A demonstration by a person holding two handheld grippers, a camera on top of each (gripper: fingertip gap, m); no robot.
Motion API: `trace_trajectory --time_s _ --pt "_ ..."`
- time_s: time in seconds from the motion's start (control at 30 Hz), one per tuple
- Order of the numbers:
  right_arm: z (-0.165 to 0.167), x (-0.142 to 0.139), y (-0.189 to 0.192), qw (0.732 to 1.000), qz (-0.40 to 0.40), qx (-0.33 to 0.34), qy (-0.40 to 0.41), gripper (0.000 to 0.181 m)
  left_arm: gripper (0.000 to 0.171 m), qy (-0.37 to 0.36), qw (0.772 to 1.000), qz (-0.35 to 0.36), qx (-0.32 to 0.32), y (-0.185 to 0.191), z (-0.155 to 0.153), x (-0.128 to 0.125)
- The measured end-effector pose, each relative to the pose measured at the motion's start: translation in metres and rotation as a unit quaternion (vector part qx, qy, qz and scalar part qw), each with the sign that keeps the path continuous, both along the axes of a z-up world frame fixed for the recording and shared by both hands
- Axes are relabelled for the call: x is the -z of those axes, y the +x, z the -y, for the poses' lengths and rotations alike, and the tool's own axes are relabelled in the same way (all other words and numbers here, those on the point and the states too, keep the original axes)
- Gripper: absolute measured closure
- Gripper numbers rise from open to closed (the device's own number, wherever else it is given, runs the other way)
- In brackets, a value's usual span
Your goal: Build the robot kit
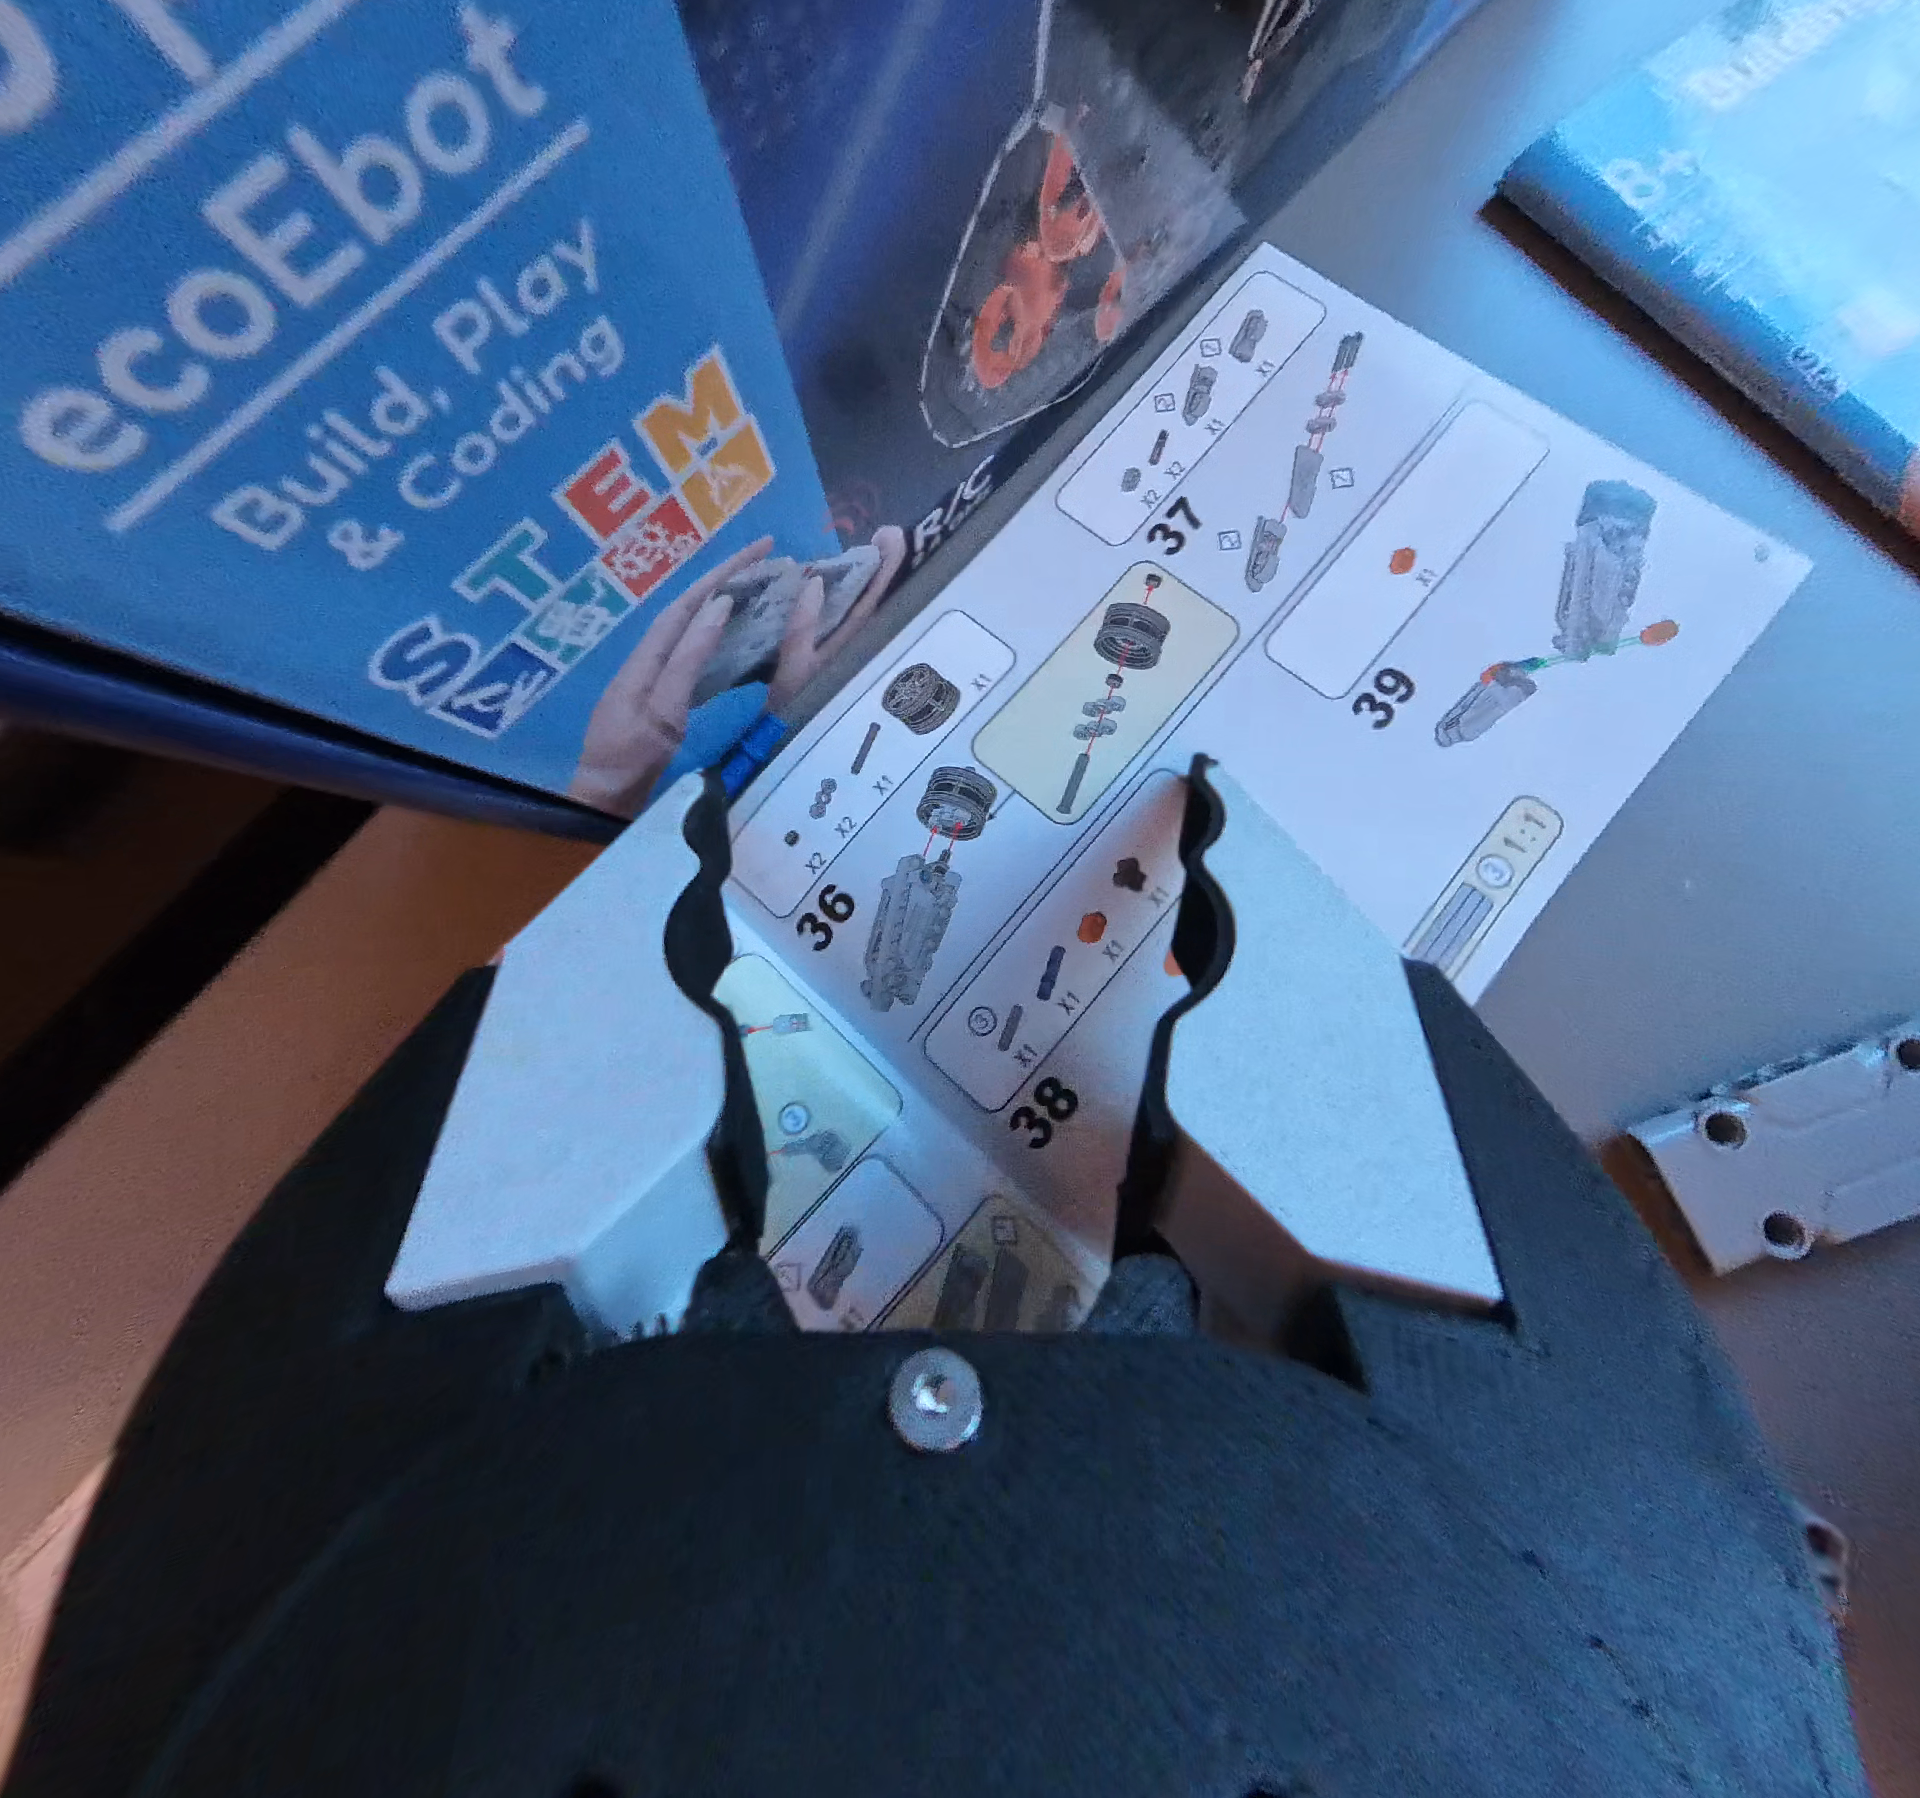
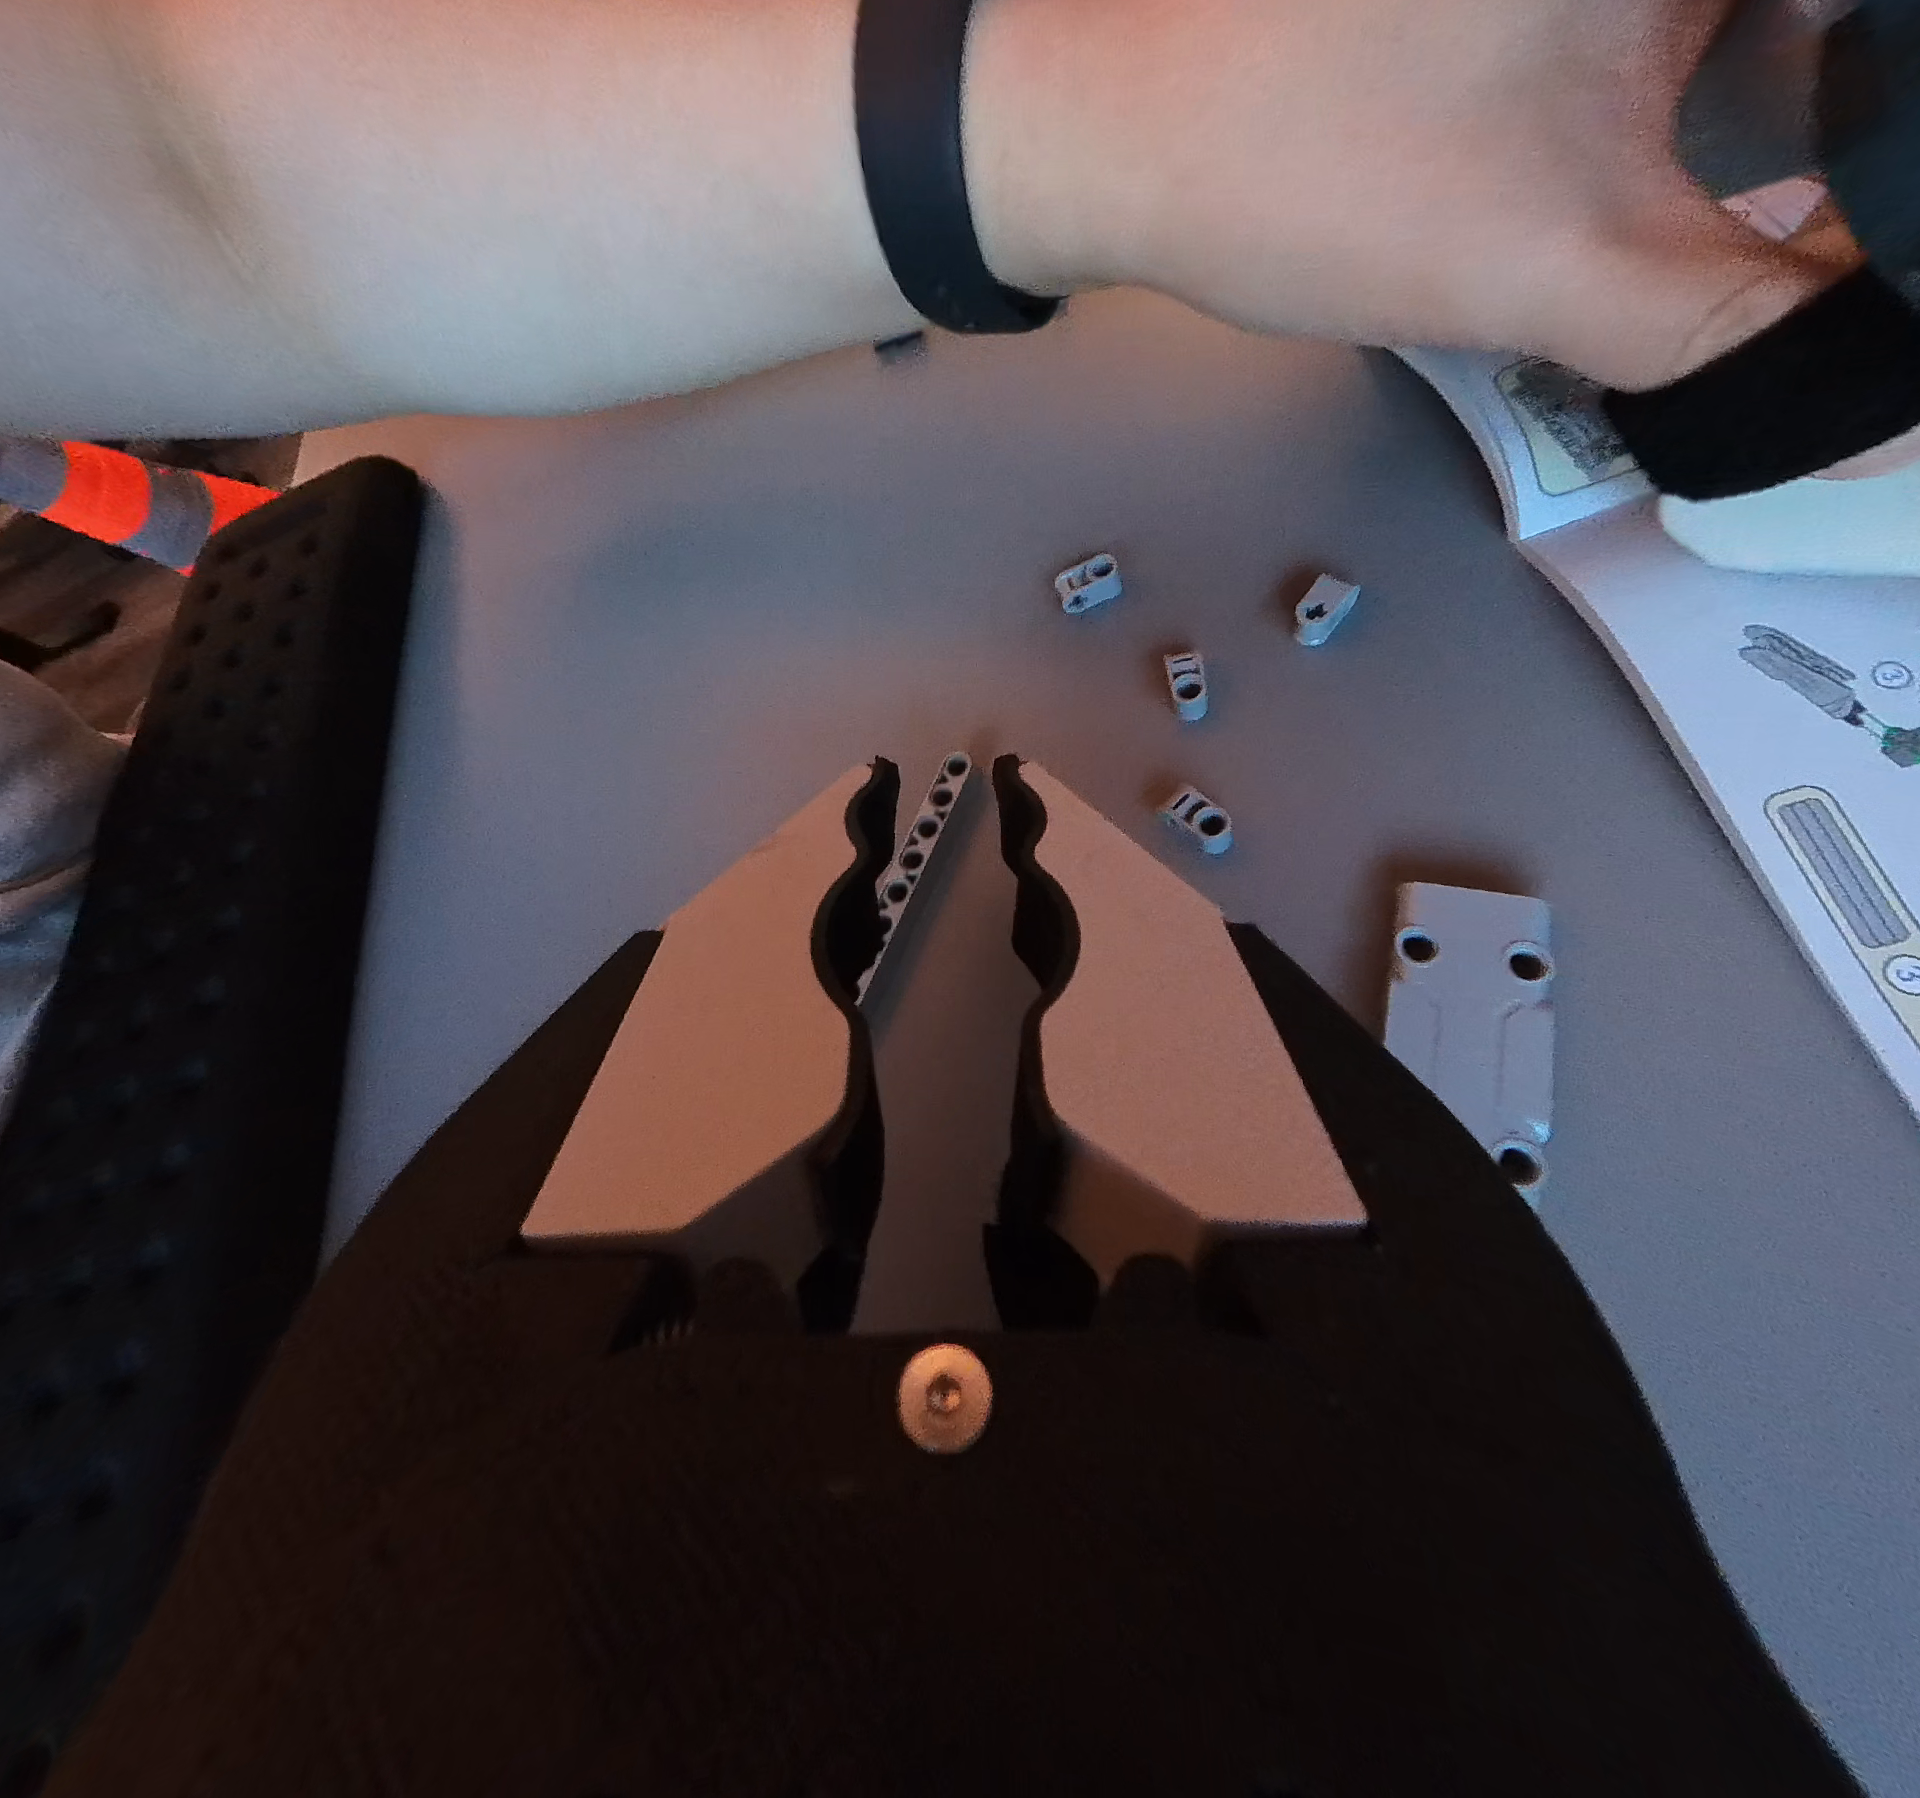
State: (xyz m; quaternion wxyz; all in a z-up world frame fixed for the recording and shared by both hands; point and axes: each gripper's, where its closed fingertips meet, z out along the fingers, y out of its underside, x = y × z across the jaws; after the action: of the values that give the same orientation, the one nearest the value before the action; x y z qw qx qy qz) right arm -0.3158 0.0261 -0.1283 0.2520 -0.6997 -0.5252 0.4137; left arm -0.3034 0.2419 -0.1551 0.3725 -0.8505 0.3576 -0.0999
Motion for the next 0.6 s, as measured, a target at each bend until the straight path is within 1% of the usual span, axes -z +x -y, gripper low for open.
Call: trace_trajectory --time_s 0.07,0.13,0.23,0.27,0.37,0.47,0.53,0.6 --pt "0.001 0.002 0.0 1.0 0.007 -0.003 0.002 0.162 0.087 -0.011 1.0 0.016 -0.005 0.002 -0.001 0.002" --pt "0.0 0.0 0.002 1.0 0.006 -0.002 0.003 0.163 0.092 -0.004 1.0 0.02 -0.005 0.002 -0.001 0.0" --pt "-0.005 -0.006 0.004 1.0 -0.01 0.009 0.002 0.163 0.104 -0.005 1.0 0.026 -0.004 -0.003 0.0 -0.002" --pt "-0.007 -0.009 0.004 1.0 -0.019 0.013 -0.002 0.164 0.111 -0.004 1.0 0.03 -0.006 -0.005 -0.002 -0.005" --pt "-0.012 -0.013 0.006 0.999 -0.033 0.025 -0.011 0.166 0.121 0.001 0.999 0.045 -0.011 -0.013 -0.009 -0.015" --pt "-0.014 -0.011 0.007 0.999 -0.029 0.028 -0.012 0.166 0.139 -0.013 1.0 0.025 -0.002 -0.023 -0.017 -0.014" --pt "-0.014 -0.01 0.007 0.999 -0.029 0.027 -0.012 0.167 0.141 -0.011 1.0 -0.004 0.007 -0.027 -0.02 -0.011" --pt "-0.013 -0.008 0.006 0.999 -0.025 0.024 -0.011 0.167 0.141 0.004 1.0 -0.013 0.009 -0.027 -0.023 -0.014"
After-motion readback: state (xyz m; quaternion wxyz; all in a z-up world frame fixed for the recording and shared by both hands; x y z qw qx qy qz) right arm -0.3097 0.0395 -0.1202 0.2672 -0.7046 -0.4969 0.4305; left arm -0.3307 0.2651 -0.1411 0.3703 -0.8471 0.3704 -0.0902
